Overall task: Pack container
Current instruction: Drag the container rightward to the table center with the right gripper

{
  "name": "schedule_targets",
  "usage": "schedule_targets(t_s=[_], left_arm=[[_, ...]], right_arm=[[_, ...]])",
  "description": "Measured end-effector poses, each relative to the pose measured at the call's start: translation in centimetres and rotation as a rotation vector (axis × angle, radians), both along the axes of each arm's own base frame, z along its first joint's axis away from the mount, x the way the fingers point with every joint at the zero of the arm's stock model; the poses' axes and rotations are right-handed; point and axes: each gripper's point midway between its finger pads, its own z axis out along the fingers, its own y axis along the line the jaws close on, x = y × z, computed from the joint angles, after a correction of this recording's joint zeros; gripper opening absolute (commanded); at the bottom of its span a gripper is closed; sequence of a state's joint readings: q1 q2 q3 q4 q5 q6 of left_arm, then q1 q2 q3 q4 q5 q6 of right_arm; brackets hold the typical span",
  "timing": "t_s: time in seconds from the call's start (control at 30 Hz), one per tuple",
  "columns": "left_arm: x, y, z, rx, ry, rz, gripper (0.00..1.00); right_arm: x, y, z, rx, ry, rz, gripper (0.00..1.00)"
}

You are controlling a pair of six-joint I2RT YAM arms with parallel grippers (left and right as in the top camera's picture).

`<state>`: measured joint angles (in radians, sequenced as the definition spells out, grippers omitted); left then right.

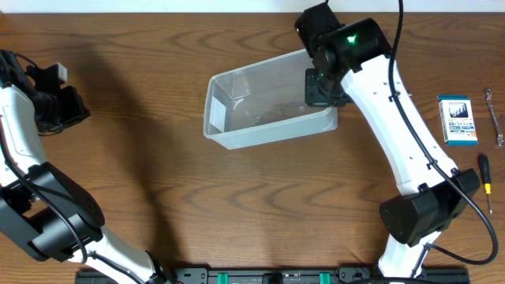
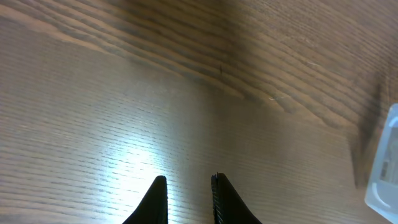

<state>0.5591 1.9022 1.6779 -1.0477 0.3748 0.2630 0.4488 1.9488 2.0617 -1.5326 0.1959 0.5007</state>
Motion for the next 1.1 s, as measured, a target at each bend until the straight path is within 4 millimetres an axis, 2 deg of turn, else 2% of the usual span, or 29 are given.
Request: schedule_targets(t_s=[0.2, 0.37, 0.73, 0.93, 1.1], left_arm=[[-0.1, 0.0, 0.0, -0.003, 0.004, 0.000, 0.14], [-0.2, -0.1, 0.0, -0.004, 0.007, 0.000, 0.14], [-0.4, -0.2, -0.1, -0.010, 0.015, 0.000, 0.14], [-0.4, -0.2, -0.1, -0.010, 0.016, 0.000, 0.14], [-0.4, -0.2, -0.1, -0.010, 0.016, 0.000, 0.14]], right_arm=[[-0.5, 0.6, -3.0, 0.021, 0.058, 0.018, 0.01], [-0.7, 0.7, -3.6, 0.021, 0.072, 0.023, 0.01], [-1.3, -2.5, -7.4, -0.020, 0.156, -0.030, 0.01], [-0.8, -3.9, -8.4, -0.021, 0.158, -0.049, 0.01], [-0.9, -4.1, -9.1, -0.027, 0.163, -0.034, 0.01]])
